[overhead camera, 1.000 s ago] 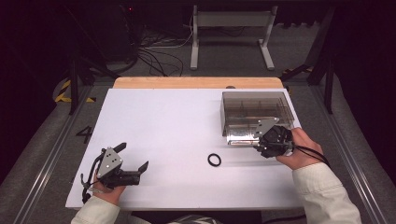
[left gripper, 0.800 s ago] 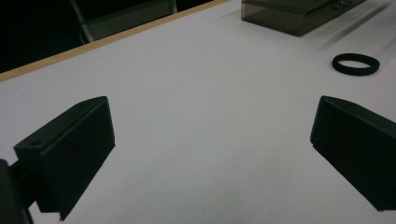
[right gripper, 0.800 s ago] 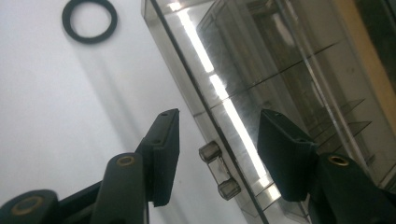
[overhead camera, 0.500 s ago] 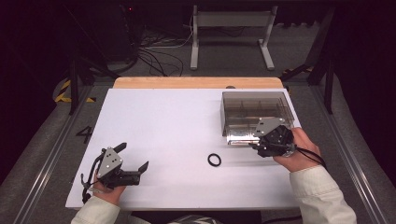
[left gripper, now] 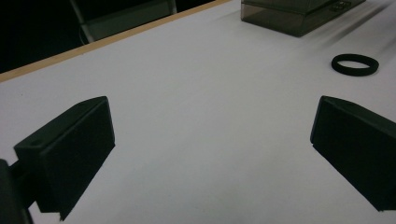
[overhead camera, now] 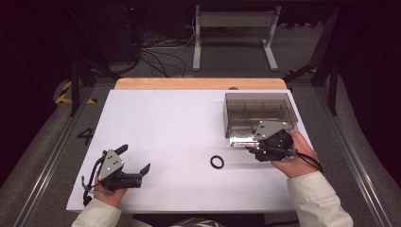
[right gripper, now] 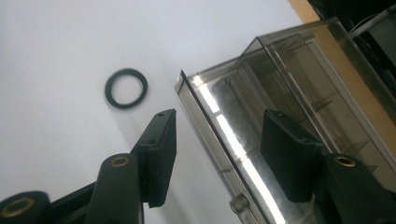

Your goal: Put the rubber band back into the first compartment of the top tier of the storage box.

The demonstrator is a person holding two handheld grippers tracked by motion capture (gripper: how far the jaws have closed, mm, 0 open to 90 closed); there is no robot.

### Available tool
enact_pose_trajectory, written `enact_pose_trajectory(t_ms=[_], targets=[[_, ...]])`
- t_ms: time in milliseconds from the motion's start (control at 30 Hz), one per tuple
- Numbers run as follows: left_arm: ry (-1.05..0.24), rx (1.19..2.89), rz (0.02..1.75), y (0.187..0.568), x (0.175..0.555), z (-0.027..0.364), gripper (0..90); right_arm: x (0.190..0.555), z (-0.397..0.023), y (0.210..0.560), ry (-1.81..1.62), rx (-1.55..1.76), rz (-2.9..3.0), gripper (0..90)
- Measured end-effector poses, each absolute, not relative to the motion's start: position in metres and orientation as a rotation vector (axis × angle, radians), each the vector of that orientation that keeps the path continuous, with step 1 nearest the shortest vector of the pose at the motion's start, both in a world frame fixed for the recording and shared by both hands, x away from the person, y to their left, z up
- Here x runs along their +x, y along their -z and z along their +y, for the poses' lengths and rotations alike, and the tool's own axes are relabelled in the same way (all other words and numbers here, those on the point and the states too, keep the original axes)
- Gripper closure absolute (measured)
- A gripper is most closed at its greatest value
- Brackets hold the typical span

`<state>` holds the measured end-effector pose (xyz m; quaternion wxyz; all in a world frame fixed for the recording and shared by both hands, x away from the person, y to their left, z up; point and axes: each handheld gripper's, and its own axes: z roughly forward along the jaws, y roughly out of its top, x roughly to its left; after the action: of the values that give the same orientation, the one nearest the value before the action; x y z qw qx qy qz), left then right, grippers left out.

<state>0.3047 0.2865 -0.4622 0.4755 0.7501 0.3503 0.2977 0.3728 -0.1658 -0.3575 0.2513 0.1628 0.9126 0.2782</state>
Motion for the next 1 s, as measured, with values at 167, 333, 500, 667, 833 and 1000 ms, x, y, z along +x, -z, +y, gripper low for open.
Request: enact_pose_trajectory(t_ms=[167, 333, 500, 667, 833, 1000], targets=[[-0.727, 1.832, 0.857, 0.462, 0.305, 0.287, 0.5, 0.368, -0.159, 0.358, -0.824, 0.452, 2.482, 46.5], [-0.725, 1.826, 0.858, 0.462, 0.305, 0.287, 0.5, 0.367, -0.154, 0.36, -0.857, 0.456, 2.475, 46.7], [-0.727, 1.832, 0.856, 0.462, 0.305, 0.287, 0.5, 0.367, -0.157, 0.358, -0.906, 0.47, 2.443, 46.7], [-0.719, 1.828, 0.862, 0.463, 0.305, 0.286, 0.5, 0.366, -0.159, 0.361, -0.943, 0.489, 2.434, 46.8], [-0.718, 1.83, 0.859, 0.463, 0.304, 0.286, 0.5, 0.365, -0.16, 0.366, -0.964, 0.506, 2.429, 46.9], [-0.721, 1.835, 0.855, 0.463, 0.305, 0.286, 0.5, 0.364, -0.16, 0.367, -0.99, 0.505, 2.428, 47.2]])
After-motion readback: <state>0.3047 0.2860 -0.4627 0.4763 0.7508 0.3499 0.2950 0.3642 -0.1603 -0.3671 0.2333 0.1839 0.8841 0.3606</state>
